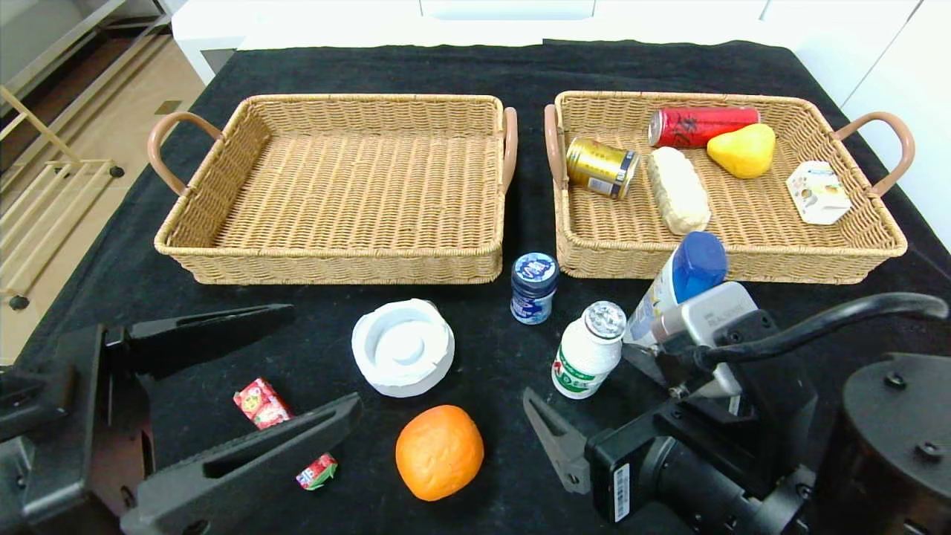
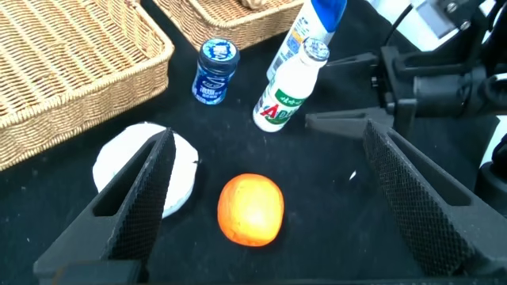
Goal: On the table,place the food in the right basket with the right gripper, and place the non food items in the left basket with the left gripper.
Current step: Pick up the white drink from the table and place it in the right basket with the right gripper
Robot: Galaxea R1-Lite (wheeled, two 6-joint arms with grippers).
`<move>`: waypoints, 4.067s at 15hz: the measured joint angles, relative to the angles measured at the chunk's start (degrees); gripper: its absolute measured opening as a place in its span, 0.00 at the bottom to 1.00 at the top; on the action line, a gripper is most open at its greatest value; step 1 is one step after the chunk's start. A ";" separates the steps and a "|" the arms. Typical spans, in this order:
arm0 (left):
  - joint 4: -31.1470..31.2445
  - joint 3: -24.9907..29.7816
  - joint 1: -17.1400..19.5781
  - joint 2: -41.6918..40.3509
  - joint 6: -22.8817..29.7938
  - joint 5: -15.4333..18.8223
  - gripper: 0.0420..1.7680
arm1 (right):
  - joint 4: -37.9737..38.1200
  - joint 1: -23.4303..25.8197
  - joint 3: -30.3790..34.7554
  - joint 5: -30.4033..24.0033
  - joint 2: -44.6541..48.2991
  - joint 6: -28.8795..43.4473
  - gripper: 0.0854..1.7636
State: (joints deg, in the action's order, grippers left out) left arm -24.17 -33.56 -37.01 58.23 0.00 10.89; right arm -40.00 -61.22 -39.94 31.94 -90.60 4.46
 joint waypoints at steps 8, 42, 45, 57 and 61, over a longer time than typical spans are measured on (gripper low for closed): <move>0.11 -0.28 -0.09 -0.63 -0.10 0.05 0.97 | -0.73 1.69 -2.65 3.15 -3.63 0.07 0.96; 0.17 0.10 -1.30 -0.71 -0.10 -0.15 0.97 | 6.57 0.59 1.16 4.16 3.39 -0.09 0.48; 0.17 0.16 -1.30 -0.63 -0.10 -0.12 0.97 | 8.74 0.37 4.05 3.64 8.08 0.05 0.48; 0.87 0.18 -1.30 -0.55 -0.10 -0.04 0.97 | 13.29 6.92 10.50 1.96 20.54 0.88 0.47; 0.85 0.10 -1.30 -0.60 -0.07 -0.04 0.97 | 13.30 11.06 10.29 1.63 21.94 0.80 0.47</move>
State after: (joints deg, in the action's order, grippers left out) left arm -23.32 -33.46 -38.32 57.64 -0.07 10.85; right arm -26.70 -50.16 -29.65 33.57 -68.66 5.27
